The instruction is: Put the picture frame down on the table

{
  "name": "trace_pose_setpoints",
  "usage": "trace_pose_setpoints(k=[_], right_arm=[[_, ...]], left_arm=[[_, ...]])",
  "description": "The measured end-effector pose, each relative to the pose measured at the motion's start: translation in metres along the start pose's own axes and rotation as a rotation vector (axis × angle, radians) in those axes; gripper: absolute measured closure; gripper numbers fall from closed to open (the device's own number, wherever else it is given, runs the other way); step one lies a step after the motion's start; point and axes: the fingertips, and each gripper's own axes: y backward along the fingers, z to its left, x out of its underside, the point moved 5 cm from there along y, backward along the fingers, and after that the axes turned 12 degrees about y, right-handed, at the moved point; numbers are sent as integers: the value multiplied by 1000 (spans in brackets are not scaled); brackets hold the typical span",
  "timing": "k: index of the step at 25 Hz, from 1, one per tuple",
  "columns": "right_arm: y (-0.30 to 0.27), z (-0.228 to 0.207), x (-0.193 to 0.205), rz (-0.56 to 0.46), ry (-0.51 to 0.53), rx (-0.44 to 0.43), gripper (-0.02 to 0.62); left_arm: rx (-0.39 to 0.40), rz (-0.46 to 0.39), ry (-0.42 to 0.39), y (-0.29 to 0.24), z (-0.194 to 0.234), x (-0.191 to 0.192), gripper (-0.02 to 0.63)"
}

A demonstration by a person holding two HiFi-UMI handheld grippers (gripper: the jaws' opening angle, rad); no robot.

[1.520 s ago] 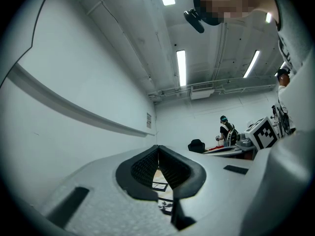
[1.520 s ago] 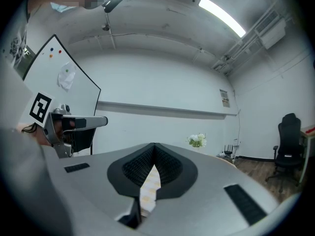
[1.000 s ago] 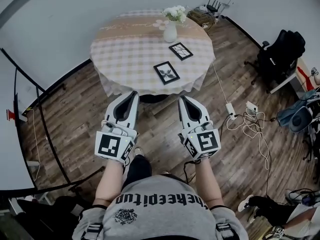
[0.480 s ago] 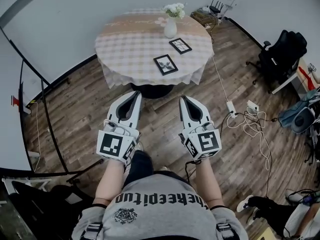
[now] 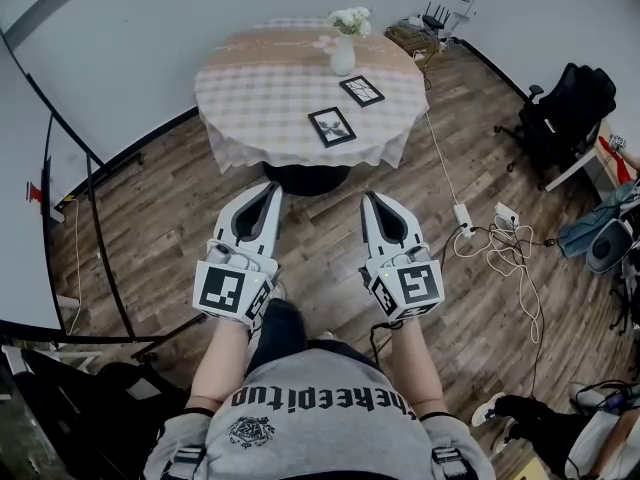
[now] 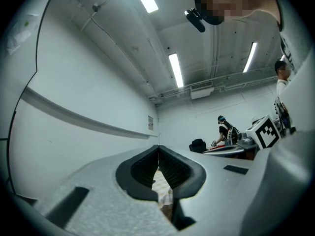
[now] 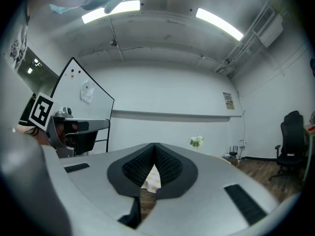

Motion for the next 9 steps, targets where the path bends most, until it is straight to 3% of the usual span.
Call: trace_pose_setpoints(k=[9], right_arm=[[11, -2, 3, 6, 2, 3, 589]], left_arm=[[-5, 6, 7, 3, -9, 4, 591]])
